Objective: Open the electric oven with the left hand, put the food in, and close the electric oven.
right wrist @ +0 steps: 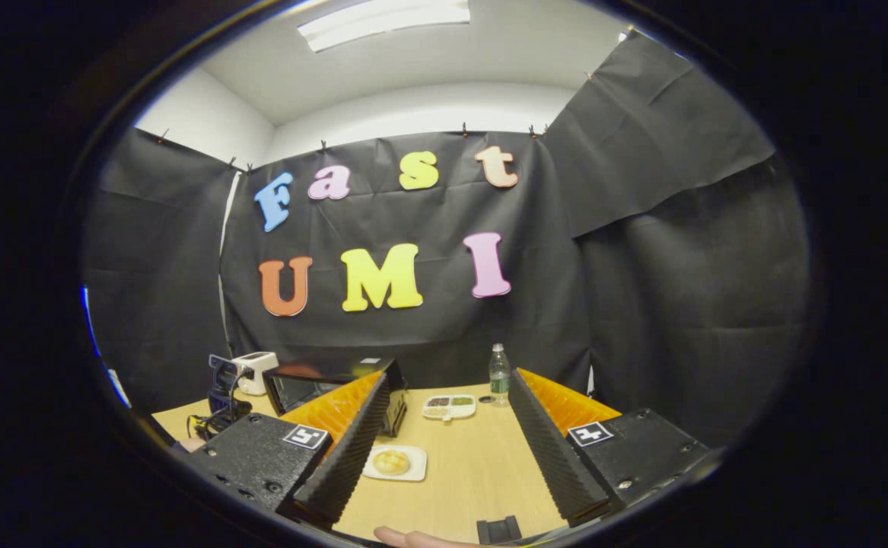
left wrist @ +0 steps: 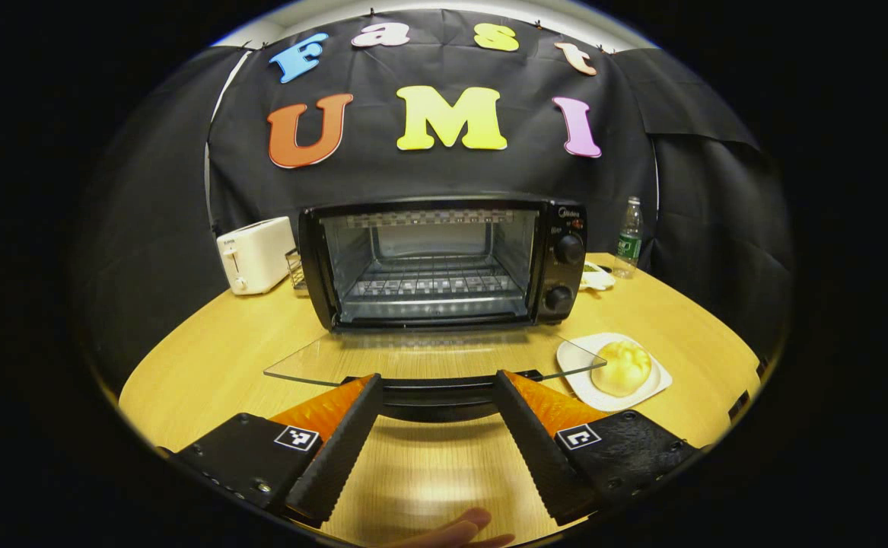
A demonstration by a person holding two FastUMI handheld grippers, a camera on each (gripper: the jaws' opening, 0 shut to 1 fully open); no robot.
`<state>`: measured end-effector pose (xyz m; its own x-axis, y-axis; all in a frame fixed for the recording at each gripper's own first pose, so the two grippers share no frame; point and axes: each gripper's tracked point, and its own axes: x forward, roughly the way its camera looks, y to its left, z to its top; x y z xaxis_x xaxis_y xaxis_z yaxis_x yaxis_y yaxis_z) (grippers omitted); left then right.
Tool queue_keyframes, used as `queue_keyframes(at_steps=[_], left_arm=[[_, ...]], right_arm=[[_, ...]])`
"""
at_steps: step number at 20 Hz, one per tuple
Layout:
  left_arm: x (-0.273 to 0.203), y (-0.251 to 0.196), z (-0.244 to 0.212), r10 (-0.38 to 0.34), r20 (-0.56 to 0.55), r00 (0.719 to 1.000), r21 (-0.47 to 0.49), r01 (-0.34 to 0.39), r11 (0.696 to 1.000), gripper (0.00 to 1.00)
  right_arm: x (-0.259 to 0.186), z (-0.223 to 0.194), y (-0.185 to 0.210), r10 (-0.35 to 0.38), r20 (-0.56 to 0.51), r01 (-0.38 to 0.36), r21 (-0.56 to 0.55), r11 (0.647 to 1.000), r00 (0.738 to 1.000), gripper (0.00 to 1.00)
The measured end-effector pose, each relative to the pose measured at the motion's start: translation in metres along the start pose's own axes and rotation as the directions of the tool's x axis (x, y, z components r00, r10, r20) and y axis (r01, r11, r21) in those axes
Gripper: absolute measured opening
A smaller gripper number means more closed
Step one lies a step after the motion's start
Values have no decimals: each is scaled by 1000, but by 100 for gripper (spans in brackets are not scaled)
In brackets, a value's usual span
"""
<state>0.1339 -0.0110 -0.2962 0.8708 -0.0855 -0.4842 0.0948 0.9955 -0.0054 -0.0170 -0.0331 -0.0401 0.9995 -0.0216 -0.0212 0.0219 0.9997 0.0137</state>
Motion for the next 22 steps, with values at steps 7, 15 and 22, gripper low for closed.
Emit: queue_keyframes(at_steps=[7, 15, 22], left_arm=[[3, -1, -29, -18, -16, 1000, -60, 17, 998, 95], [-55, 20, 11, 27, 114, 993, -73, -19, 997, 93], [-155, 24, 89, 76, 259, 963, -41, -67, 997, 93]], right_arm=[[9, -10, 4, 0, -21, 0, -19, 1000, 1000, 96], [45, -38, 4, -26, -92, 22, -46, 999, 995, 96], [79, -82, 36, 11, -182, -21, -49, 999, 983, 96]])
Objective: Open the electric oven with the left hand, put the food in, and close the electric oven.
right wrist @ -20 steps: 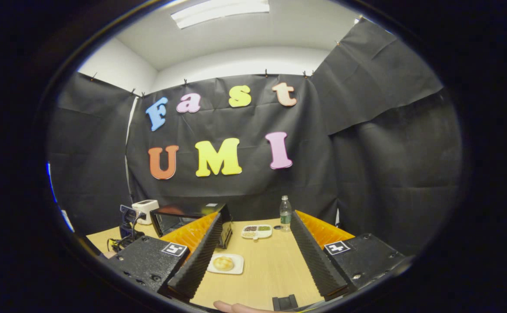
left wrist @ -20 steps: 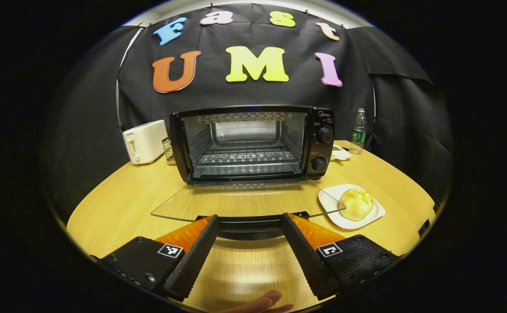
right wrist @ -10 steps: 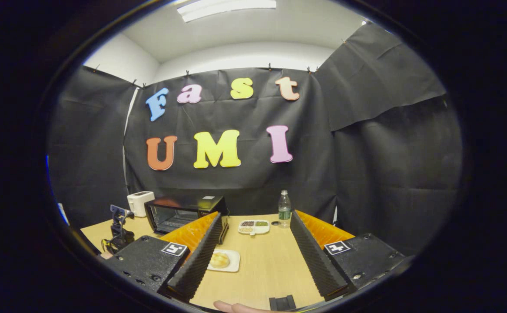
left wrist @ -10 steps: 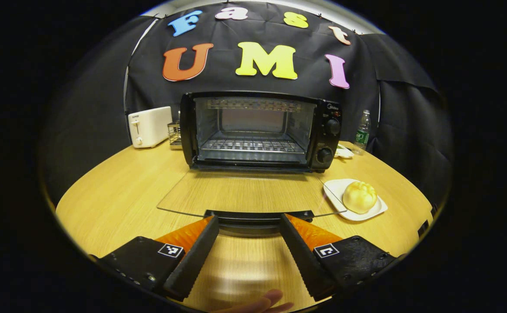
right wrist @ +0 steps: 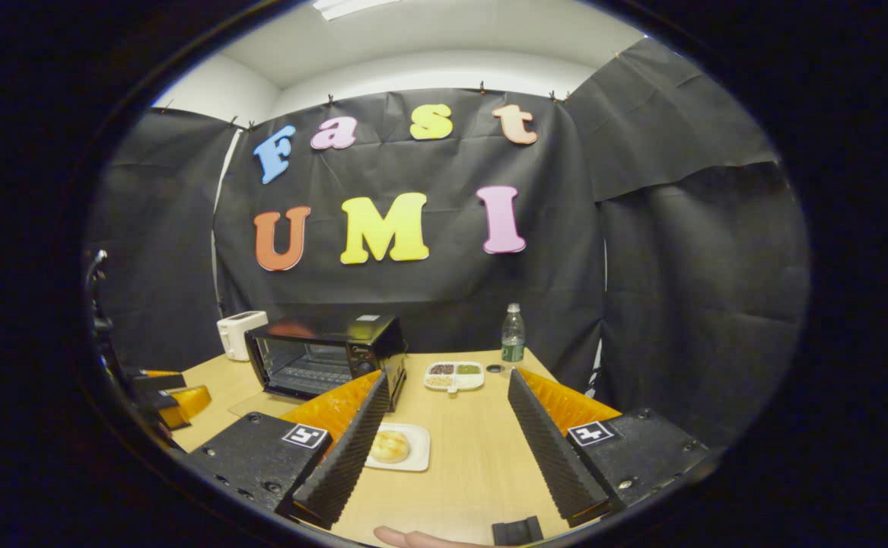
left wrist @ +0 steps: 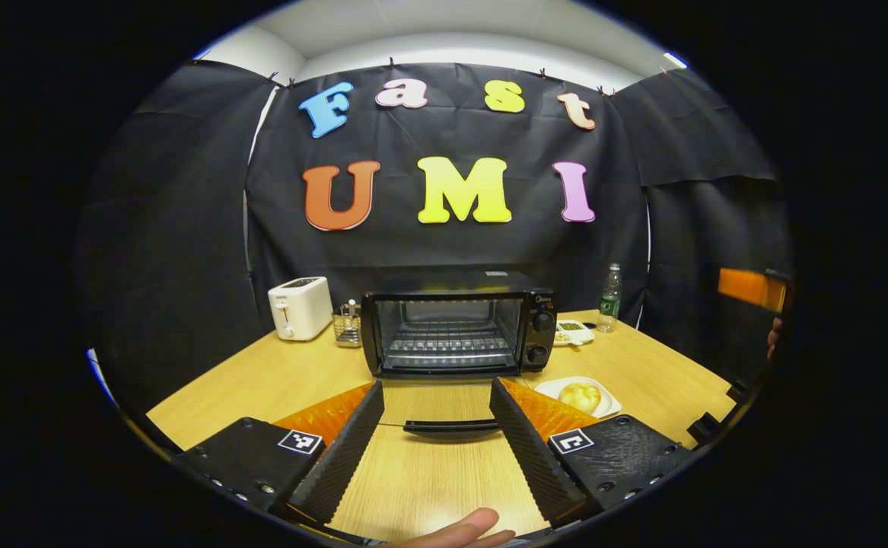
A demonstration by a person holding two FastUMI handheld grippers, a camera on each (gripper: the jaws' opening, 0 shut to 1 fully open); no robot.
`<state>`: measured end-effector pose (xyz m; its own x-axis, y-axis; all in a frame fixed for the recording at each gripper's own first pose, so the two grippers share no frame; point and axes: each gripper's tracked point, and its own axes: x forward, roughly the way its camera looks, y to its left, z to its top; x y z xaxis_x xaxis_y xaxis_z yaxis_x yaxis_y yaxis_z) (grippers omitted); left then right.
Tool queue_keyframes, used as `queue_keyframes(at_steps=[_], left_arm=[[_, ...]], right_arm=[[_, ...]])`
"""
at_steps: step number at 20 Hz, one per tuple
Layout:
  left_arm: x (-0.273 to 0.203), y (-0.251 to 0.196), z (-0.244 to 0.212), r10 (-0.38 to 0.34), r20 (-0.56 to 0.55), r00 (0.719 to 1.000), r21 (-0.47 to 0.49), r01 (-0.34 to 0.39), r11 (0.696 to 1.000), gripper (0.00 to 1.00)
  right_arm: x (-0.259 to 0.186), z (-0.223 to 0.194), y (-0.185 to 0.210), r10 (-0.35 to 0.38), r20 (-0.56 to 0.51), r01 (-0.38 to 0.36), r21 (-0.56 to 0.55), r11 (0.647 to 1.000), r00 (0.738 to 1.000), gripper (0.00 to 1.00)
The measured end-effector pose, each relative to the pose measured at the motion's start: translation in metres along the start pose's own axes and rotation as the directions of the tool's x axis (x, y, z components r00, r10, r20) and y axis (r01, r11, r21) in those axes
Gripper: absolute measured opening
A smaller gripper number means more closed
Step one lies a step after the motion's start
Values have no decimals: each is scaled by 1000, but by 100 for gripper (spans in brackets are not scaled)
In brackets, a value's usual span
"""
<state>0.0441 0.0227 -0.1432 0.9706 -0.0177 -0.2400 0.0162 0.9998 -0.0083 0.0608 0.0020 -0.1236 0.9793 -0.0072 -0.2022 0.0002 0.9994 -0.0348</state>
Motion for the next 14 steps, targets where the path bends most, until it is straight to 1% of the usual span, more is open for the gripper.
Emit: queue_keyframes(at_steps=[4, 6, 9, 11, 14], left_arm=[[-39, 17, 45, 30, 76, 997, -33, -27, 999, 93], [-55, 24, 70, 42, 123, 992, -16, -40, 999, 93], [-81, 31, 103, 59, 204, 977, 7, -61, 998, 93], [-97, 27, 124, 47, 255, 966, 12, -52, 999, 93], [-116, 14, 133, 12, 291, 957, 13, -16, 1000, 93]], right_arm=[[36, -29, 21, 33, -55, -35, -27, 999, 998, 96], [61, -47, 32, 52, -89, -54, -27, 998, 995, 97], [100, -82, 47, 77, -170, -75, 18, 997, 982, 97], [120, -110, 54, 81, -232, -75, 35, 997, 969, 96], [135, -145, 65, 78, -296, -72, 30, 997, 952, 96]])
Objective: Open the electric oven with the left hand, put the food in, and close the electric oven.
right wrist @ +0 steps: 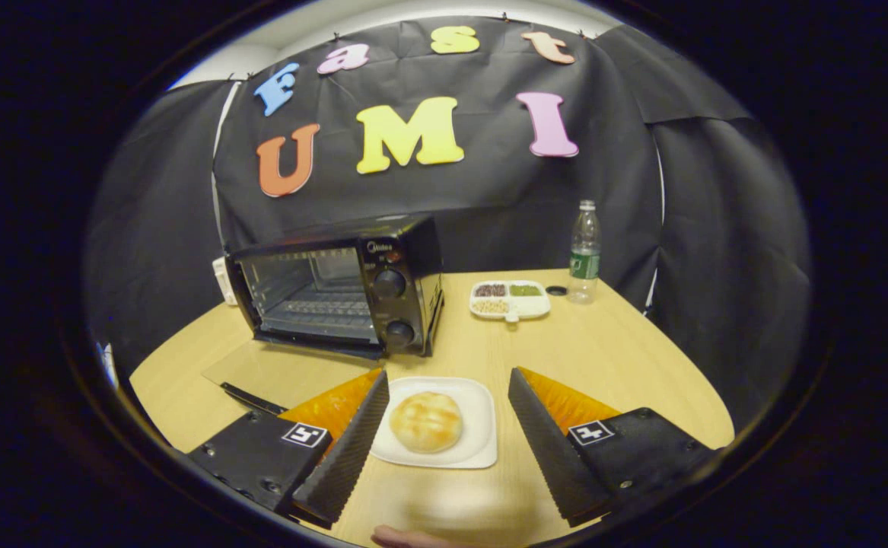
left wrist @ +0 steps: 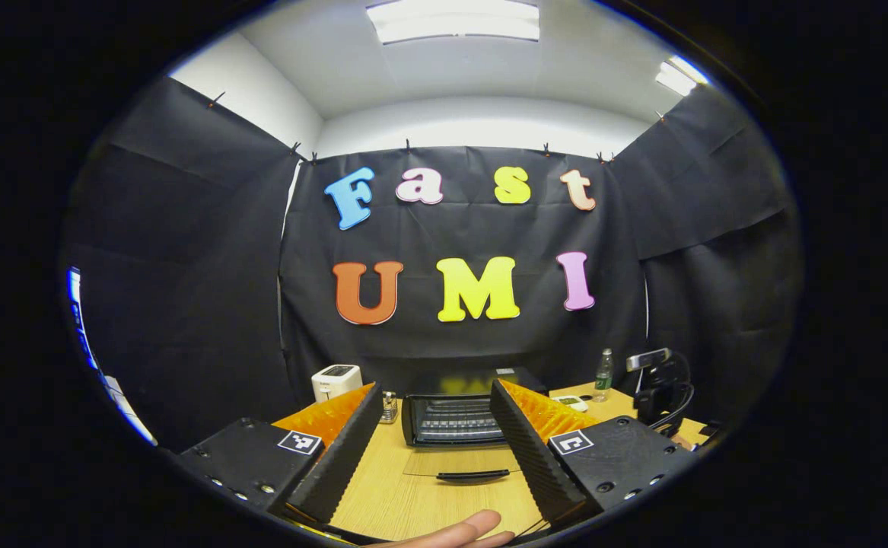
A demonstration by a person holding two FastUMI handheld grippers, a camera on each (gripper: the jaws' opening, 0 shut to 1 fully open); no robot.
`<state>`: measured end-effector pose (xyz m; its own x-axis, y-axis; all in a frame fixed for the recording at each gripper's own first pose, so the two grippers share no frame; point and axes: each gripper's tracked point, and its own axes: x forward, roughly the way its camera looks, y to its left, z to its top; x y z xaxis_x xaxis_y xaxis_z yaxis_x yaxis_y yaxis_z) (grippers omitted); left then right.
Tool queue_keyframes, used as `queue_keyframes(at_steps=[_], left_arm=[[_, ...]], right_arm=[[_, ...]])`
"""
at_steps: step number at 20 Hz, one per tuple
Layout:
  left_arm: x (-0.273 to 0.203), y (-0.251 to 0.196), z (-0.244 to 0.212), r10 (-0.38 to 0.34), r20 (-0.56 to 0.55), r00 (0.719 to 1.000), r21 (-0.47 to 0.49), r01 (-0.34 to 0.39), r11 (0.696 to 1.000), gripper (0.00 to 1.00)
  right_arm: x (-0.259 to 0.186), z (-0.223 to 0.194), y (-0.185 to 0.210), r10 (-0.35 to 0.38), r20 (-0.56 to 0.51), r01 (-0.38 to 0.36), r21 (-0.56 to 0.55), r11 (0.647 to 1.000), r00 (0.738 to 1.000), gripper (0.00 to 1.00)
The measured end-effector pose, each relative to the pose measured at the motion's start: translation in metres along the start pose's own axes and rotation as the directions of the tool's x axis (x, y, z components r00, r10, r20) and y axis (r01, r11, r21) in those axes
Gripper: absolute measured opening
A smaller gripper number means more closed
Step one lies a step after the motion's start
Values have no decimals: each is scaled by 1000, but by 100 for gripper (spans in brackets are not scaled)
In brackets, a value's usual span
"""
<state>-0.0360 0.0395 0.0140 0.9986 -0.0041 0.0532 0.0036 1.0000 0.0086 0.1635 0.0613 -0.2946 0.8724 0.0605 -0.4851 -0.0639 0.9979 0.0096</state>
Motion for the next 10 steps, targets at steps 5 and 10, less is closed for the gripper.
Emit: queue_keyframes(at_steps=[5, 10], left_arm=[[-12, -7, -11, 25, -26, 999, -13, -25, 1000, 93], [-15, -1, -5, 38, -13, 999, -21, -38, 999, 93]], right_arm=[[33, -37, 11, -21, -87, 20, -13, 1000, 996, 96], [52, -68, 10, -51, -198, 52, 4, 999, 979, 98]])
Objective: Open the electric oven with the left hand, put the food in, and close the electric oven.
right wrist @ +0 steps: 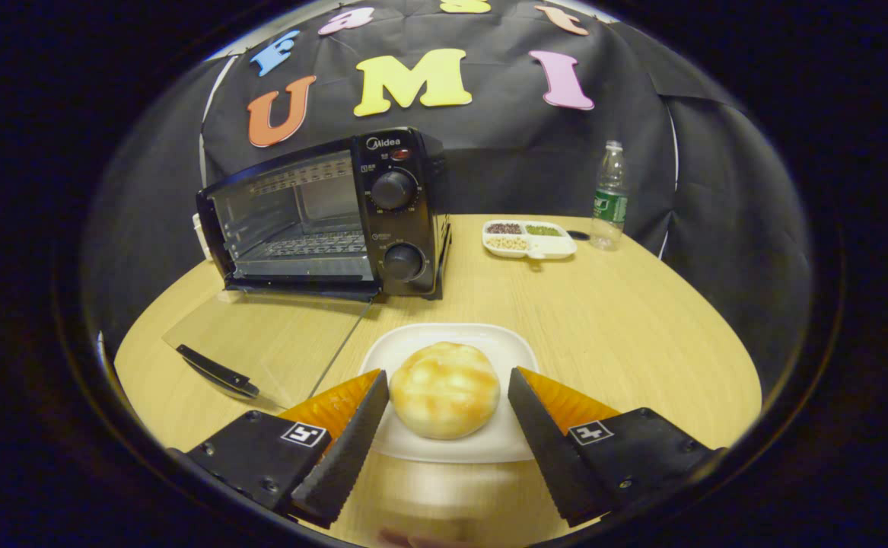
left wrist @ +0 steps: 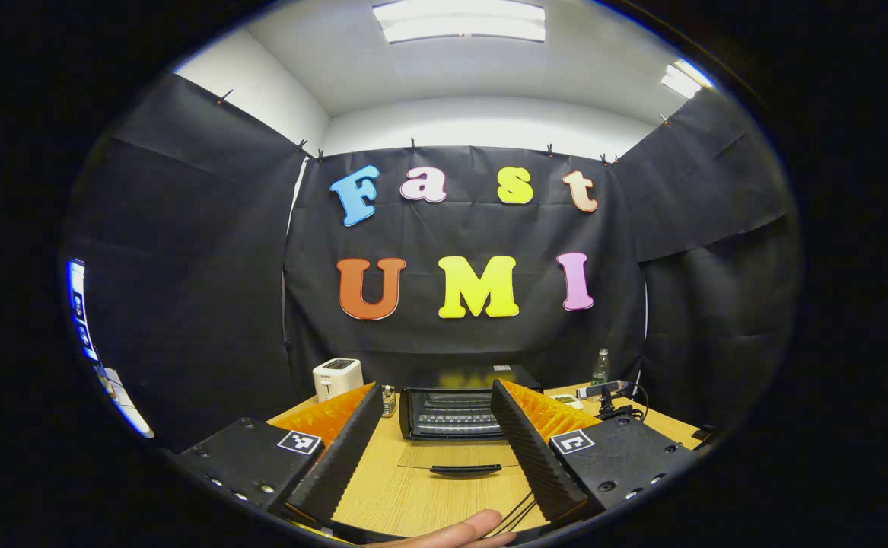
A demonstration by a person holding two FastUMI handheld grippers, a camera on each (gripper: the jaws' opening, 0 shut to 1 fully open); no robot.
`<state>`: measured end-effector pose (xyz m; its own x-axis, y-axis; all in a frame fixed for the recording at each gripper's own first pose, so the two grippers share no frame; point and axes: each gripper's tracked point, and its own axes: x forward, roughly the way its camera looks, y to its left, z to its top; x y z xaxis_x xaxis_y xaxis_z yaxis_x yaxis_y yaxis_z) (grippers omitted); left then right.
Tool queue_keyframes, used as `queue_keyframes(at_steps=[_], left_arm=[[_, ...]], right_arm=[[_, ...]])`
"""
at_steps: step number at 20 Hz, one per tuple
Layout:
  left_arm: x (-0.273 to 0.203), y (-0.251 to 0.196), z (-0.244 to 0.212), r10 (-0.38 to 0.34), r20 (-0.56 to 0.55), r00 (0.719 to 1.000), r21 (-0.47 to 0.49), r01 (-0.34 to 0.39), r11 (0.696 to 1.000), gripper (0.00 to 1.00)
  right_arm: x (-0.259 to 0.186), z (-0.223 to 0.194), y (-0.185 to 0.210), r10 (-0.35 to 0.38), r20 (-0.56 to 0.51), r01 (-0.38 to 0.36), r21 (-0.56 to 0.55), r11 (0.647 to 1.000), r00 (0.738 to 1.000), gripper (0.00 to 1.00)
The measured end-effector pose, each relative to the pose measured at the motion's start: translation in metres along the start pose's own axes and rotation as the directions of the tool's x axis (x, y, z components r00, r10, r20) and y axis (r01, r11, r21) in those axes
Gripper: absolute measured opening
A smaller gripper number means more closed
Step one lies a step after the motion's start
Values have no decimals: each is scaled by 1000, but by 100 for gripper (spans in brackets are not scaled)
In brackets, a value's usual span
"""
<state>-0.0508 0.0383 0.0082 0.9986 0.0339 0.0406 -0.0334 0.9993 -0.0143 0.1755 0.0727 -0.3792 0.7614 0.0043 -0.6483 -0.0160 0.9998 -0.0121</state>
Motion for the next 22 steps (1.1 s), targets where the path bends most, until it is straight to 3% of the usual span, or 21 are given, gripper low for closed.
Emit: queue_keyframes(at_steps=[2, 5, 11, 22], left_arm=[[0, 5, -1, 13, 5, 1000, 2, -13, 1000, 93], [2, 7, -10, 13, -11, 1000, -3, -13, 1000, 94], [2, 13, -18, 18, -29, 999, -2, -18, 1000, 94], [-5, 26, -17, 12, -5, 1000, 23, -12, 1000, 94]], right_arm=[[2, 2, 2, 11, -2, -11, 45, 999, 1000, 100], [-3, 9, 8, 32, 54, -34, 46, 998, 998, 89], [-28, 27, 16, 47, 140, -51, 26, 998, 989, 82], [-53, 71, 114, 180, 225, -167, -77, 983, 958, 75]])
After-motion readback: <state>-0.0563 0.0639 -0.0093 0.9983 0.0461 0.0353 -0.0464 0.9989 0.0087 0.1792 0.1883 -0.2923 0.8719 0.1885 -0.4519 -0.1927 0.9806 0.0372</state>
